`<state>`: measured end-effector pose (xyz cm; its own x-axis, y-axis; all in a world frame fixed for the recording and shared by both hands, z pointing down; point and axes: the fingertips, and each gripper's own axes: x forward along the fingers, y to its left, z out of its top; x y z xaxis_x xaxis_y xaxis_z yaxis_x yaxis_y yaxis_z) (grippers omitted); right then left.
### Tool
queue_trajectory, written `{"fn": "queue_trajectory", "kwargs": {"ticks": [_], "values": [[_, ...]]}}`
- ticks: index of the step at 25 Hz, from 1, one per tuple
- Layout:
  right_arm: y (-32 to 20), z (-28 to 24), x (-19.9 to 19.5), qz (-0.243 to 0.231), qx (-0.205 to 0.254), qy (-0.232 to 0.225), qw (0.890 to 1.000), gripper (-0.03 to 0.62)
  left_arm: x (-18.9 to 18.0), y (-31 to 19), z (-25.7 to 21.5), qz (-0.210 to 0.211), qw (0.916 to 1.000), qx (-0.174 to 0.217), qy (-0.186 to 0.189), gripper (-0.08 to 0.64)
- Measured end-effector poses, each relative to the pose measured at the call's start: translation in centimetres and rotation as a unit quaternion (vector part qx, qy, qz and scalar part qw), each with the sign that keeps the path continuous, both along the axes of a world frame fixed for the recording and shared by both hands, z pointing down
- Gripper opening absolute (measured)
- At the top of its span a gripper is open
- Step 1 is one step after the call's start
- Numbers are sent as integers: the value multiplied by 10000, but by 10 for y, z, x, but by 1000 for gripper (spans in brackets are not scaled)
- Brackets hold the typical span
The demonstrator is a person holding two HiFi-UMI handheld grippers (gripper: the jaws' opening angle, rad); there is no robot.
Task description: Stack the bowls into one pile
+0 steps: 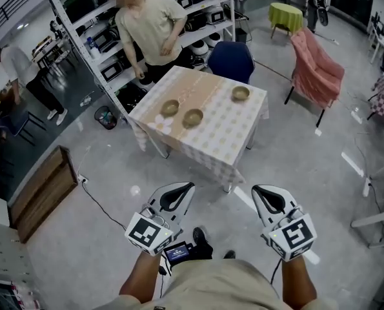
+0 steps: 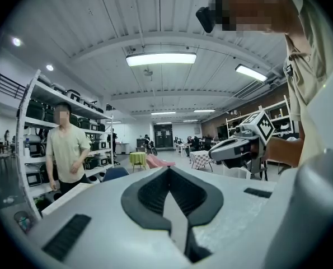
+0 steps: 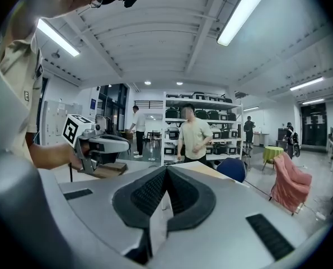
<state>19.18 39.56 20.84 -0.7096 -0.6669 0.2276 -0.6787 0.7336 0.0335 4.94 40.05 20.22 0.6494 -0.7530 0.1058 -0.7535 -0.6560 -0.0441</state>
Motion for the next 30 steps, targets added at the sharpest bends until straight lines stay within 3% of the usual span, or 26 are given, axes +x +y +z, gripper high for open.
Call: {"fn": "queue_trajectory", "kwargs": {"ticks": [18,23,30], "values": [[-116,-17,-96,536,131,239,9982,3,-90,-131,-5,533,9982,122,263,6],[-138,-12,-117,521,43,328,9981,3,-111,-154,-1,519,9978,88,392,6],[-193,5,-119,336,-38,250,9991,3,-111,-204,20,372,9987,-92,335,6]]}}
